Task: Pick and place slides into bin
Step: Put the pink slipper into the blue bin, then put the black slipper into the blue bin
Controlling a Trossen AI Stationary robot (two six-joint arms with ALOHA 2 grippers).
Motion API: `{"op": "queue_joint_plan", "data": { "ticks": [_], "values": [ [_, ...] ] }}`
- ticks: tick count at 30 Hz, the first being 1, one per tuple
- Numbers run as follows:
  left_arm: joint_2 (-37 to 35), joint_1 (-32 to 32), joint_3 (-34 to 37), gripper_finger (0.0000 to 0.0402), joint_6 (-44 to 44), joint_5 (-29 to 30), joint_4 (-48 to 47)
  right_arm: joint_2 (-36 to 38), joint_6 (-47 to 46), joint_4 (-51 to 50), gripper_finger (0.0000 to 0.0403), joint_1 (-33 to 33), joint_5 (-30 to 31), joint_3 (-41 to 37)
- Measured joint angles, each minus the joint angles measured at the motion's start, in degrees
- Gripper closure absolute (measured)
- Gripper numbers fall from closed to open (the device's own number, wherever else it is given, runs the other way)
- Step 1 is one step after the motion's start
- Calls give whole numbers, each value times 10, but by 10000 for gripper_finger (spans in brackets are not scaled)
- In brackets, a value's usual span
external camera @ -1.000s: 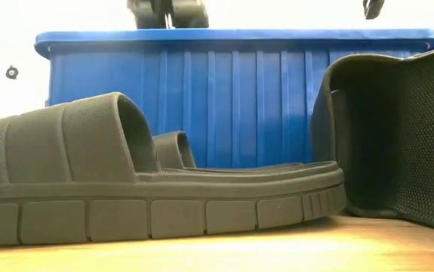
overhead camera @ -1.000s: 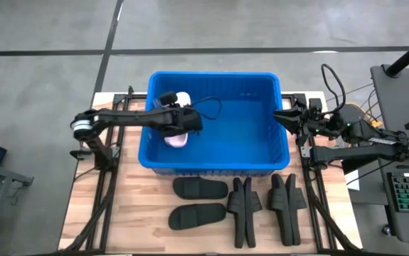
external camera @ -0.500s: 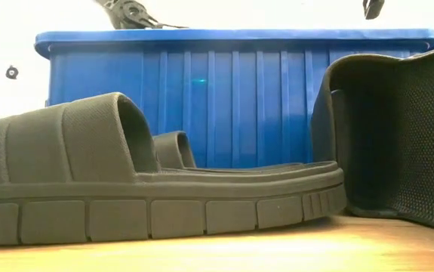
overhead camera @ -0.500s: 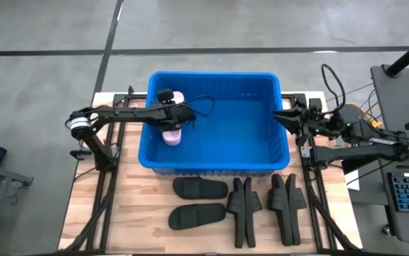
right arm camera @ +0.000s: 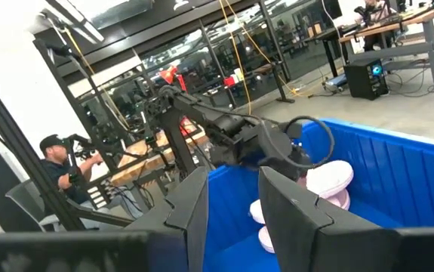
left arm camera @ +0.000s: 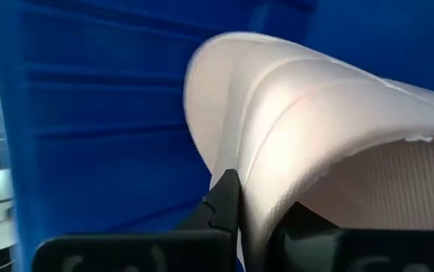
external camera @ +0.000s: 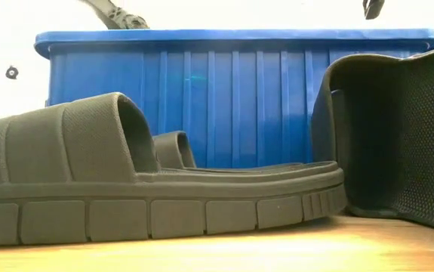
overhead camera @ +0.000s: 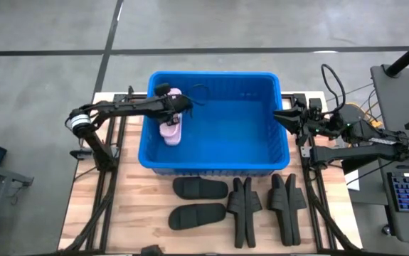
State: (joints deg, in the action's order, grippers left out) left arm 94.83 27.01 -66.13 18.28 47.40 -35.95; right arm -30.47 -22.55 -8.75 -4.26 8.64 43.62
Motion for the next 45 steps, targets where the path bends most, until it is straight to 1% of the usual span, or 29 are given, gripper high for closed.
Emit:
{"op": "queue_joint_plan", "data": {
  "ticks": [3, 7, 11, 17, 21, 23, 25, 29, 31, 33, 34, 37, 39, 41, 45],
  "values": [
    [0, 12, 0, 371, 27, -23, -1, 0, 0, 0, 291, 0, 0, 0],
    [0, 19, 0, 316, 36, -41, -3, 0, 0, 0, 291, 0, 0, 0],
    [-2, 20, -3, 245, 36, -68, -39, 0, 0, 0, 291, 0, 0, 0],
    [-4, 19, -20, 130, 33, -79, -104, 0, 0, 0, 291, 0, 0, 0],
    [-12, 15, -37, 70, 33, -82, -151, 0, 0, 0, 291, 0, 0, 0],
    [-22, 11, -47, 51, 35, -90, -168, 0, 0, 0, 291, 0, 0, 0],
    [-40, 5, -58, 41, 37, -101, -177, 0, 0, 0, 291, 0, 0, 0],
    [-89, -17, -76, 38, 23, -124, -177, 0, 0, 0, 291, 0, 0, 0],
    [-121, -37, -85, 38, 1, -151, -177, 0, 0, 0, 291, 0, 0, 0],
    [-159, -60, -93, 38, -49, -194, -179, 0, 0, 0, 291, 0, 0, 0],
    [-177, -73, -98, 38, -87, -225, -178, 0, -2, 0, 291, 0, 0, 0],
    [-225, -117, -109, 38, -229, -338, -161, 0, 1, 0, 291, 0, 0, 0],
    [-248, -155, -111, 38, -334, -385, -139, 0, 0, 0, 291, 0, 0, 0],
    [-264, -198, -111, 38, -444, -395, -110, 0, 0, 0, 291, 0, 0, 0],
    [-270, -296, -111, 39, -596, -385, -38, 0, 1, 1, 291, 0, 0, 0]
  ]
}}
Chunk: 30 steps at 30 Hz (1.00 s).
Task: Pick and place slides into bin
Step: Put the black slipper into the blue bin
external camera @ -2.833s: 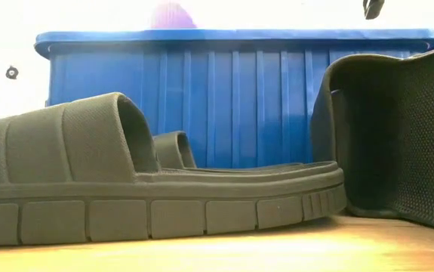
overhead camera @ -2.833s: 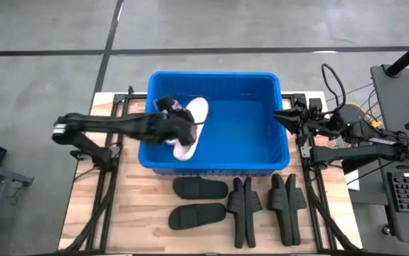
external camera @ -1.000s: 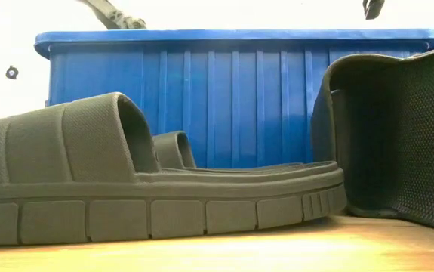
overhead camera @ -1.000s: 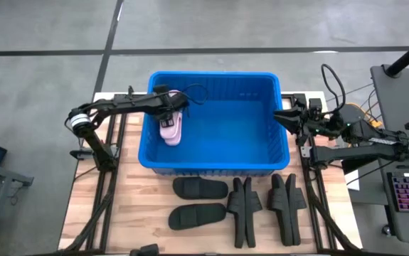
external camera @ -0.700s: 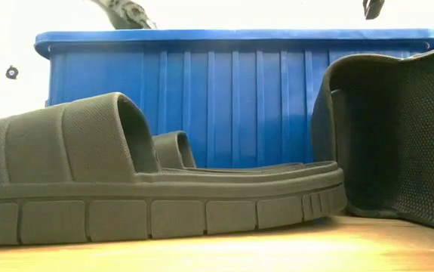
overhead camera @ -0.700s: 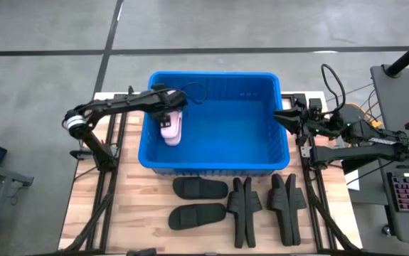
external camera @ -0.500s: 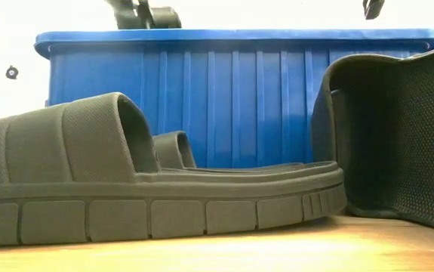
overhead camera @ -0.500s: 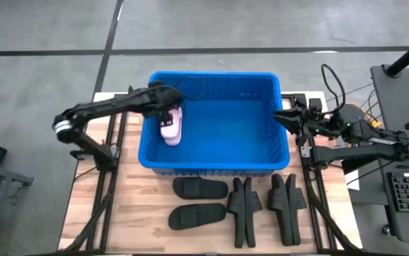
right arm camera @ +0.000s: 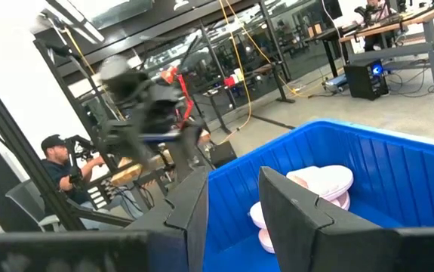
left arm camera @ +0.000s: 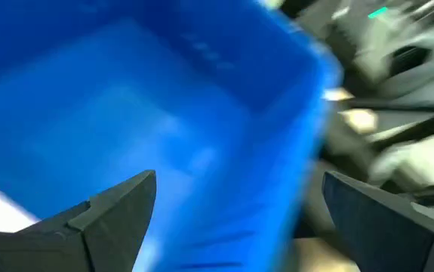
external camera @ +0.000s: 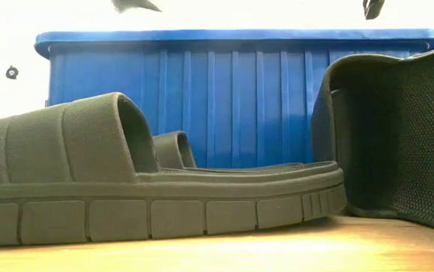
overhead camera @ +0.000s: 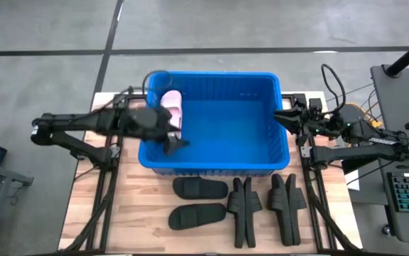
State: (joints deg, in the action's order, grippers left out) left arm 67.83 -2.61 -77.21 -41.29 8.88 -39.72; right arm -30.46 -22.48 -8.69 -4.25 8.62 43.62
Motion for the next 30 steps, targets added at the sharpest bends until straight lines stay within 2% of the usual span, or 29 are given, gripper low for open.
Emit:
{"op": "queue_joint_plan", "data": {
  "ticks": [2, 7, 12, 15, 20, 25, 30],
  "values": [
    [14, -51, -7, 39, -50, 22, 28, 0, 0, 0, 291, 0, 1, 0],
    [86, -167, -60, 39, -186, 129, 11, -4, 0, -1, 291, 0, 5, 0],
    [195, -221, -138, 39, -331, 141, -67, -18, 0, -2, 291, 0, 4, 0],
    [268, -238, -189, 39, -422, 123, -146, -25, 1, -3, 291, 0, 4, 0],
    [376, -254, -277, 39, -530, 46, -238, -37, 38, -30, 291, 0, 4, 0],
    [461, -262, -358, 39, -601, 15, -300, -39, 80, -58, 291, 0, 4, 0],
    [515, -268, -391, 39, -638, -46, -369, -37, 82, -57, 291, 0, 4, 0]
  ]
}}
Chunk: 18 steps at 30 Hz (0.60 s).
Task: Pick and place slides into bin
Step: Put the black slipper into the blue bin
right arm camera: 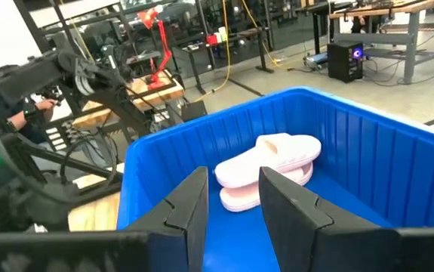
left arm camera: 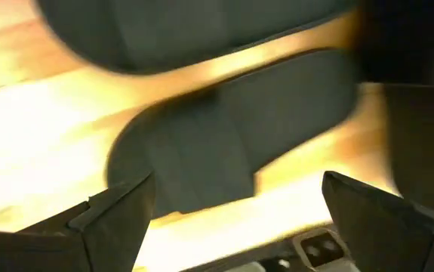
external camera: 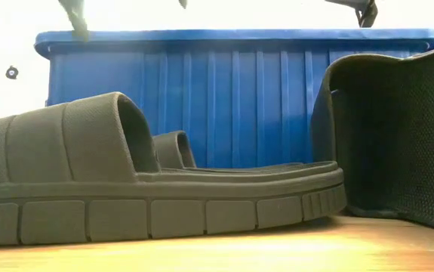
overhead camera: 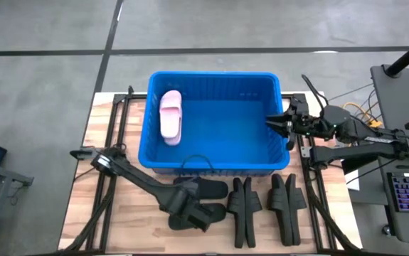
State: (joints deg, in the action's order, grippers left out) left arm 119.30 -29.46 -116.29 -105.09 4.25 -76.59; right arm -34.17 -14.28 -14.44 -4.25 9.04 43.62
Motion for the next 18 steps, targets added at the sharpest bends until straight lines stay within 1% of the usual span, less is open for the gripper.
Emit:
{"op": "queue_joint_plan", "data": {
  "ticks": [1, 5, 10, 15, 18],
  "values": [
    [8, -1, 0, 39, -8, -10, -6, 0, 0, 0, 291, 0, 0, 0],
    [29, -4, 5, 39, -30, -21, -4, -1, 0, 0, 291, 0, 0, 0],
    [47, -1, 11, 39, -46, -22, 35, -1, 0, 0, 291, 0, 0, 0],
    [72, -1, 14, 39, -73, -25, 20, -1, 0, 0, 291, 0, 0, 0],
    [83, -1, 16, 39, -113, -29, 9, -1, 0, 0, 291, 0, 0, 0]
  ]
}}
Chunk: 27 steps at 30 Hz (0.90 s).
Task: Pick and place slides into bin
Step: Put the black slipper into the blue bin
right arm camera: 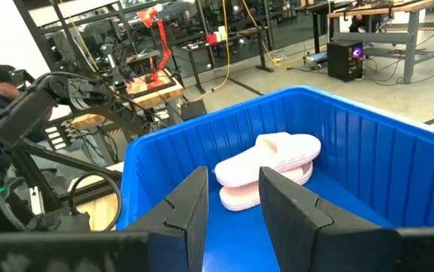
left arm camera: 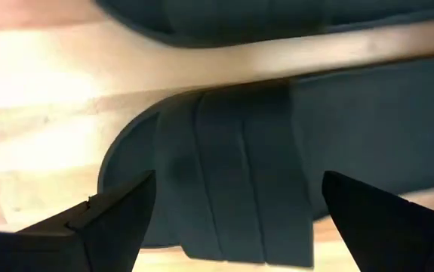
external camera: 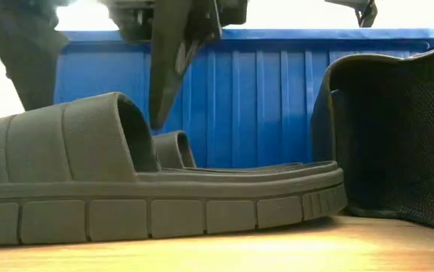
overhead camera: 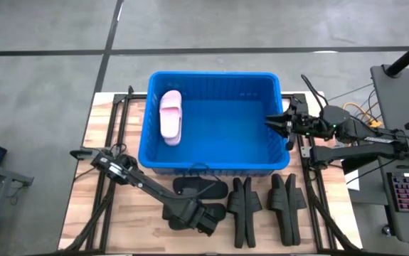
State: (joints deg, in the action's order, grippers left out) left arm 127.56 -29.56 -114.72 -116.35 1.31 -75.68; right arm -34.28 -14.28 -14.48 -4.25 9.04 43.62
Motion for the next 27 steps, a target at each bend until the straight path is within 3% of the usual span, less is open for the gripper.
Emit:
{"op": "queue_joint_plan", "data": {
  "ticks": [6, 9, 13, 20, 27],
  "values": [
    [6, 0, 13, 42, -16, -26, 0, 0, 0, 0, 291, 0, 0, 0],
    [6, 0, 15, 69, -11, -26, -4, 0, 0, 0, 291, 0, 0, 0],
    [6, 0, 15, 155, 1, -39, -2, 0, 0, 0, 291, 0, 0, 0],
    [3, 0, 13, 369, 76, -44, 0, 0, 0, 0, 291, 0, 0, 0],
    [-44, -1, 15, 399, 188, -88, -6, 0, 0, -2, 291, 0, 0, 0]
  ]
}}
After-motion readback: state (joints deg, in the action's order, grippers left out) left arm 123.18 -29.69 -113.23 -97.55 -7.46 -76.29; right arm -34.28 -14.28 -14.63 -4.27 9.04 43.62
